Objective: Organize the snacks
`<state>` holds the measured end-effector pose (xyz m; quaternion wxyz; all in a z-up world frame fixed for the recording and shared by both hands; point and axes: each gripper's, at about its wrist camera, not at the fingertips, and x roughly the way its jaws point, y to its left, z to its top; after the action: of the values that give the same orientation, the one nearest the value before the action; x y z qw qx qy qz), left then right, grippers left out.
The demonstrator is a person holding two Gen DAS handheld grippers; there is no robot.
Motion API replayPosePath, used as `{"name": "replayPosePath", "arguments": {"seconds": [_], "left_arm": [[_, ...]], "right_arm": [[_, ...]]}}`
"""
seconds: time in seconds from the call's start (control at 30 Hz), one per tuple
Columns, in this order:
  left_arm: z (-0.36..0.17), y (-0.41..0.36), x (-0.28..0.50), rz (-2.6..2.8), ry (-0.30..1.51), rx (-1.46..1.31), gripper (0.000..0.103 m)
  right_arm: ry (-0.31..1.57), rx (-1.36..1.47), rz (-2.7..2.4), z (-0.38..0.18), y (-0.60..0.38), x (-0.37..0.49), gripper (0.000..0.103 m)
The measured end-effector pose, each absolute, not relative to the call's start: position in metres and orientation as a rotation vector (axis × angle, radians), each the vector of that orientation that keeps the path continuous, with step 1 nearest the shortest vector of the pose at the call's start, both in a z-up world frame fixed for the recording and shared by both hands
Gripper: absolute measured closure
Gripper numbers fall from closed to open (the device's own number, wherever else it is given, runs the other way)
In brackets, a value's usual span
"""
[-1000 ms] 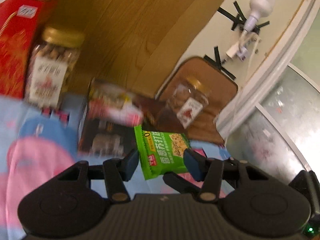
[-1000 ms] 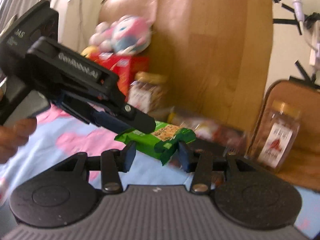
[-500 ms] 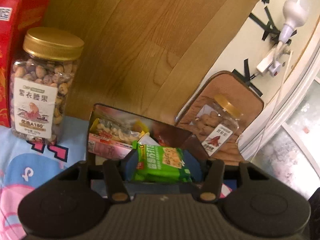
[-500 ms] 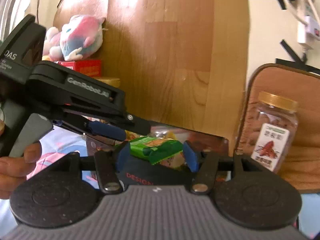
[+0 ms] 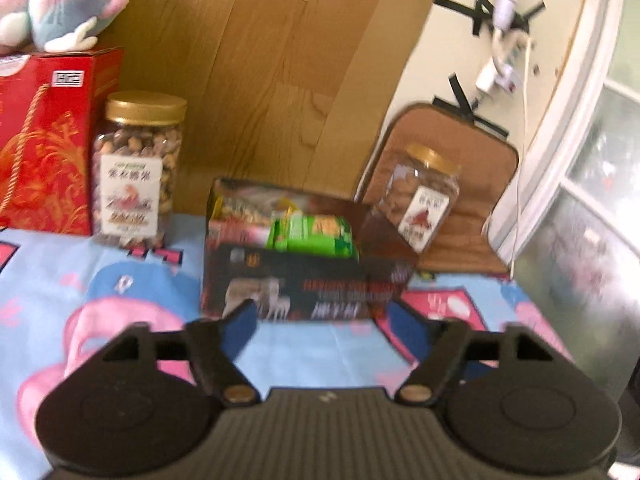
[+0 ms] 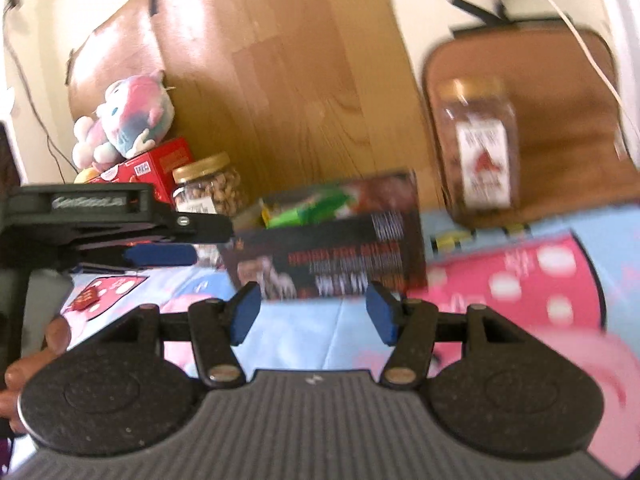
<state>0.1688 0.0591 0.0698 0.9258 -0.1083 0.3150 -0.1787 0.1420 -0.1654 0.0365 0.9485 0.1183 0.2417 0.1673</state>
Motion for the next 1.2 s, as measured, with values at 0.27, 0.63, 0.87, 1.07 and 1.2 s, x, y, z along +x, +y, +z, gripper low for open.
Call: {"name": "replayPosePath", "arguments": {"seconds": [0.27,0.63,0.87,1.07,1.2], "left_arm": [[0.055,0.049,0.110,-0.285,0.689,-0.178,0.000],[0.040,0.045,0.059,-0.134,0.691,-0.123,0.000],[0.044,0.044,0.035,-0.074,0.654,-0.098,0.000],[0.049,0.038,0.031,-0.057,0.639,-0.054,0.000],[0.047,0.041,0.037,-0.076,0.639,-0.072,0.000]], "right_arm": [[0.594,0.366,0.313,0.024,-0.182,0.098,0.042],[0.586,0.434,0.326,0.020,-0.191,0.046,0.037],[0.576,0.432,0.365,0.021,-0.186,0.028,0.037],[0.548,0.413,0.383,0.027,-0.185,0.019,0.035],[0.522,0.405,0.385,0.033,-0.188,0.023,0.035]]}}
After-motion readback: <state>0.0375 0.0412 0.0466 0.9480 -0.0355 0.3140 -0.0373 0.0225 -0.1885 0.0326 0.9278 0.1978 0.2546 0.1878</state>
